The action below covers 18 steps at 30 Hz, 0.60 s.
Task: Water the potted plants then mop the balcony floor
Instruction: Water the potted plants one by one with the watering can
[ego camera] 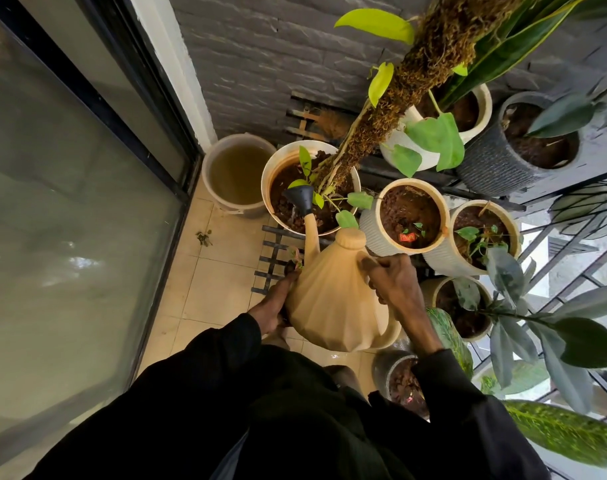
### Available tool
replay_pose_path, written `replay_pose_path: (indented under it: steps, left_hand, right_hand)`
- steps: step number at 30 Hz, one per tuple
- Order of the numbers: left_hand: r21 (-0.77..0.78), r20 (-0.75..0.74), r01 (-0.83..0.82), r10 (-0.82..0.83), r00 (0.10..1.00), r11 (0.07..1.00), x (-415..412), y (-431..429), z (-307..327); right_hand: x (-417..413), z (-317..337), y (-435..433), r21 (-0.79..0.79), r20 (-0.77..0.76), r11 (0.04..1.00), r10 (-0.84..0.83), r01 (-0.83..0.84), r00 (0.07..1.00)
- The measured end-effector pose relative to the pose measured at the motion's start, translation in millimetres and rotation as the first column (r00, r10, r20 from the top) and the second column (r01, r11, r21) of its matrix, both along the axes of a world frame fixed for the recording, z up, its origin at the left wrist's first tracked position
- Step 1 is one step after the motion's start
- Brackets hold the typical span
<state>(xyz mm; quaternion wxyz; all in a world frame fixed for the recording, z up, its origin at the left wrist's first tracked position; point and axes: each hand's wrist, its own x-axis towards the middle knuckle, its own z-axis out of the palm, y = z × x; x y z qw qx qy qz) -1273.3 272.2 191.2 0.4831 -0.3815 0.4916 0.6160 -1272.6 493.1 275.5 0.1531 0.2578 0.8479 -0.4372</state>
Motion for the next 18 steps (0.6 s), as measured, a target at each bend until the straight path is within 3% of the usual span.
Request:
replay_pose_path:
  steps: [3, 12, 18]
  left_hand:
    - [0.001, -0.019, -0.012, 0.012, 1.000, 1.000, 0.4, 0.9, -2.8]
    - [0.029, -0.086, -0.063, 0.066, 0.994, 0.998, 15.4, 5.5, -27.8]
    - [0.021, -0.173, -0.099, 0.101, 0.980, 0.995, 24.0, 11.8, -33.1]
  right_hand:
    - [14.9, -8.0, 3.3, -0.041, -0.022, 0.995, -0.089, 0.088, 0.996]
    - [56.7, -19.7, 2.2, -0.091, -0.195, 0.994, -0.082, 0.065, 0.977]
    - [71.9, -29.8, 11.4, -0.002, -0.355, 0.999, -0.044, 0.047, 0.934]
